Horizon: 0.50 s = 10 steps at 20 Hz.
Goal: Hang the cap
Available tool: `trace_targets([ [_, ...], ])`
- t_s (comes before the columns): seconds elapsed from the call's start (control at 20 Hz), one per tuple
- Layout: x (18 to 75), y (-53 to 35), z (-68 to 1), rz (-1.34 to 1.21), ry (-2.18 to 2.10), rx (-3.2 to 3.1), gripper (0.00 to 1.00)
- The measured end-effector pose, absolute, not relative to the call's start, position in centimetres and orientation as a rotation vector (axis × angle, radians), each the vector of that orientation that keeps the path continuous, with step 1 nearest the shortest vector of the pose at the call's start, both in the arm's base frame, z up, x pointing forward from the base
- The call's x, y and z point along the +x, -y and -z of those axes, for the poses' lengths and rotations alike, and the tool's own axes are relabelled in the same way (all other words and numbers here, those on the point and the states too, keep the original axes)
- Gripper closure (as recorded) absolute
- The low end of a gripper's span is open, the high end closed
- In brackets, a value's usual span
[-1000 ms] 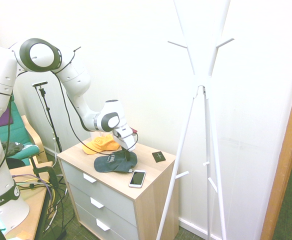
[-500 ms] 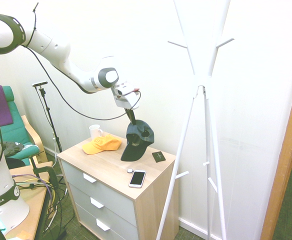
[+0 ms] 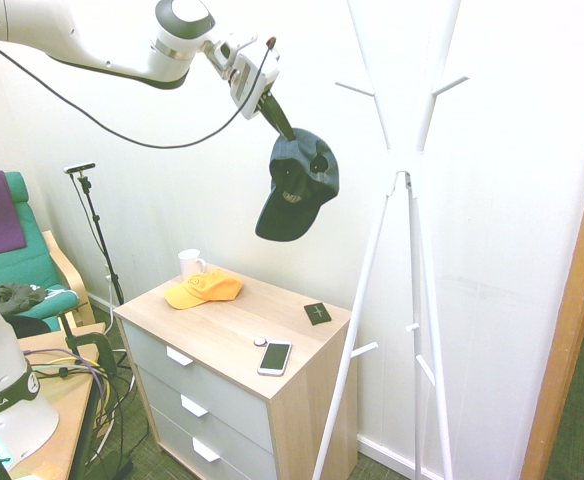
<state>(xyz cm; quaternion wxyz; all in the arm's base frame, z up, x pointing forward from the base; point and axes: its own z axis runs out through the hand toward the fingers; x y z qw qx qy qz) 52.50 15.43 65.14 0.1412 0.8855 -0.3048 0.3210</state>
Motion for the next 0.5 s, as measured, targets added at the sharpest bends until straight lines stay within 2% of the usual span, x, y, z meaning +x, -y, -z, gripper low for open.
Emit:
trace_targets([
  [0.5,51.2,-9.7,-78.1,-1.126,0.881,2.313,1.0],
])
